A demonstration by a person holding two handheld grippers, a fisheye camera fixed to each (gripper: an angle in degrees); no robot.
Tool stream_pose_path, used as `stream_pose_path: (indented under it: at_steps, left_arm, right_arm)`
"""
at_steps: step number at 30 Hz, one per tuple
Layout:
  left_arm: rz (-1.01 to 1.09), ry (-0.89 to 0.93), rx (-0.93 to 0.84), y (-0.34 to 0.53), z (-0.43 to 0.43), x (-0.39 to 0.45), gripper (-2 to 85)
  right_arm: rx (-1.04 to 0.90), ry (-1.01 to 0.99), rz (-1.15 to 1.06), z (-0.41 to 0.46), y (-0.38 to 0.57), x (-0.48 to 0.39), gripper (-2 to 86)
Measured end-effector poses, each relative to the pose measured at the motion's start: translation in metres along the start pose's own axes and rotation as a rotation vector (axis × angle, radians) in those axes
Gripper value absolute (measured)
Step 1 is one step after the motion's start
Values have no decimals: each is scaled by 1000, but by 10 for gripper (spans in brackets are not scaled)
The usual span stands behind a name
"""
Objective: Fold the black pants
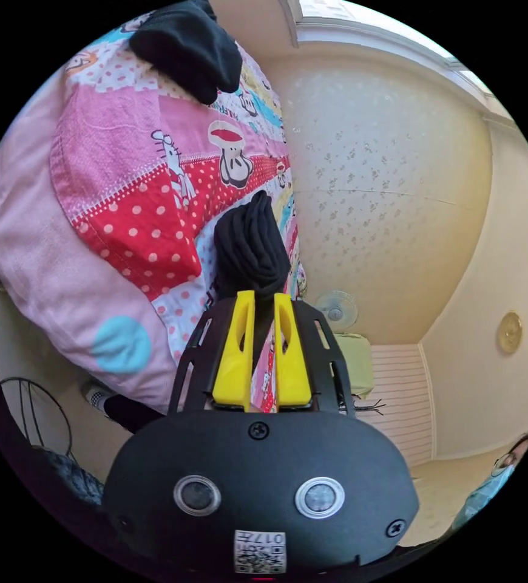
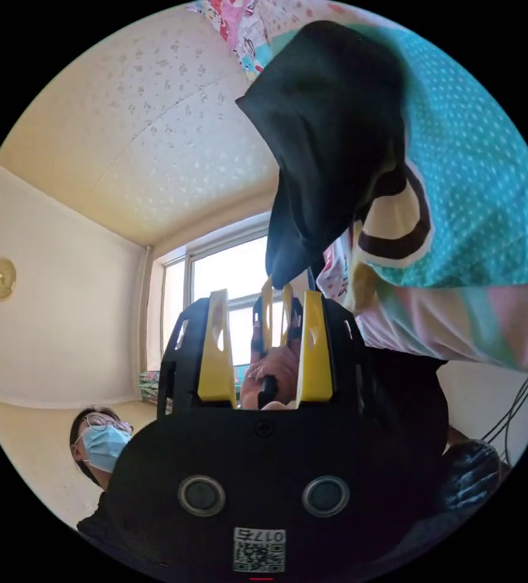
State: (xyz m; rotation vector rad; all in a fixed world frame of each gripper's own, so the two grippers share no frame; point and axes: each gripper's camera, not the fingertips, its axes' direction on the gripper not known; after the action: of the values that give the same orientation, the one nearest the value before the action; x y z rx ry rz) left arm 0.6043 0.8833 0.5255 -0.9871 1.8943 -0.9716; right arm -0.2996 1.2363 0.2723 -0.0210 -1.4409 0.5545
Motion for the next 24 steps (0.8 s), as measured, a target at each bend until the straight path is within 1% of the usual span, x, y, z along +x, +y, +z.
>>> stream_pose_path:
  at_steps: [2,3,6,8,9,12,14,15,17,21,24]
  left_arm:
    - [8,13,-3,-3,3,6,57]
    - [25,22,-13,-6,5,12,57]
    - [67,57,-47,-15,10,20,57]
    - [71,76,-52,-17,11,19,57]
    - [67,87,-49,-17,10,16,58]
    - [94,84,-10,-13,0,4,59]
    - [107,69,34,-8,-8,-6,63]
    - [110,64,68,-5,-13,-14,66]
    - [111,92,107,0,-19,-27,85]
    - [73,151,213,15,-32,-48,140]
    - [71,180,233,19,-35,-47,166]
  right_arm:
    - [121,94,63,-14,-12,0,168]
    - [151,100,65,-18,-15,-2,168]
    - [310,50,52,-36,-27,-7,161]
    - [459,-3,64,-54,-38,-9,146]
    - [482,-14,66,-57,-41,-10,144]
    - [474,40,80,-59,-67,-15,123]
    - [450,66,131,-56,-87,-13,81]
    - [452,57,153,-56,-89,-11,69]
    - [467,-26,182,-54,-93,-14,69]
    - [446,-47,121,-43,-92,-37,66]
    - [433,-78,101,-33,-87,-52,62]
